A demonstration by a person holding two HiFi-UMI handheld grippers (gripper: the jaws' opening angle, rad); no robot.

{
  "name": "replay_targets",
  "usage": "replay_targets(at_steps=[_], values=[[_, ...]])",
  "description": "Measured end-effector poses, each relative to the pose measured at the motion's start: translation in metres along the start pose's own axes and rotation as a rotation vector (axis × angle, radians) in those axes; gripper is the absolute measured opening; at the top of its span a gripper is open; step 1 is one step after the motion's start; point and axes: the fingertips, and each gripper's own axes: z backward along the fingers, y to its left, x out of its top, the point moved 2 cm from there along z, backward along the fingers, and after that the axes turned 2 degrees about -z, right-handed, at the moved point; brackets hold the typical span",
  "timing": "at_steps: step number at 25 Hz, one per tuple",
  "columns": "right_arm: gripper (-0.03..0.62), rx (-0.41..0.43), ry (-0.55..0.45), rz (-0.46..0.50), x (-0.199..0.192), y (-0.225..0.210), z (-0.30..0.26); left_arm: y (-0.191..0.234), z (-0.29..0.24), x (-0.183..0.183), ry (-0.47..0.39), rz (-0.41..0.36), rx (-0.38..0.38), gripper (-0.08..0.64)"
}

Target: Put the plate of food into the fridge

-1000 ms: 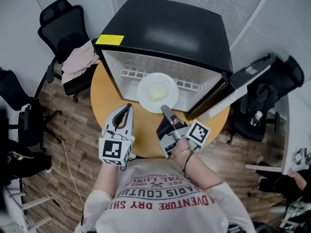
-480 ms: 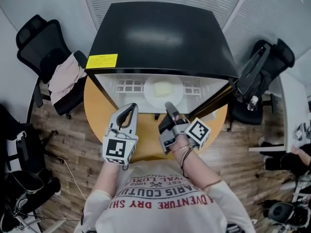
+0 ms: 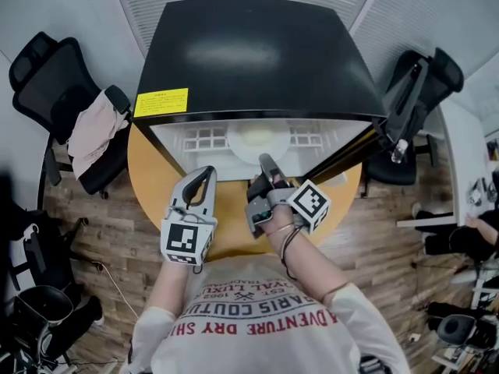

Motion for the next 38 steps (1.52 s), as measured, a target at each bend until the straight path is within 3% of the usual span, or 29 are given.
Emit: replay_targets(at_steps=[7, 16, 22, 26, 29, 33, 38], values=[[0.061, 0.001, -0.001, -0.011, 0.001, 0.001, -0.012, 0.002, -0.004, -0.005, 0.005, 0.011, -0.020, 0.029], [0.207, -0.046, 0.020, -0.015, 0.000, -0.013, -0.026, 0.004, -0.010, -0.010, 0.013, 0.031, -0.027, 0.029], [0.222, -0.049, 0.037, 0.014, 0.000, -0.012, -0.031, 0.006, -0.012, -0.014, 0.026, 0.043, -0.037, 0.029], [0.222, -0.043, 0.063, 0.095, -0.003, -0.009, -0.025, 0.001, -0.014, -0.015, 0.030, 0.040, -0.058, 0.029], [0.221, -0.017, 0.082, 0.089, -0.008, -0.006, -0.015, 0.000, -0.015, -0.014, 0.025, 0.040, -0.058, 0.029], [0.041, 0.000, 0.107, 0.077, -0.009, -0.011, 0.007, -0.011, -0.014, -0.014, 0.015, 0.051, -0.054, 0.029], [0.028, 0.063, 0.138, 0.172, -0.008, -0.006, 0.034, -0.032, -0.008, -0.012, 0.020, 0.058, -0.054, 0.029]])
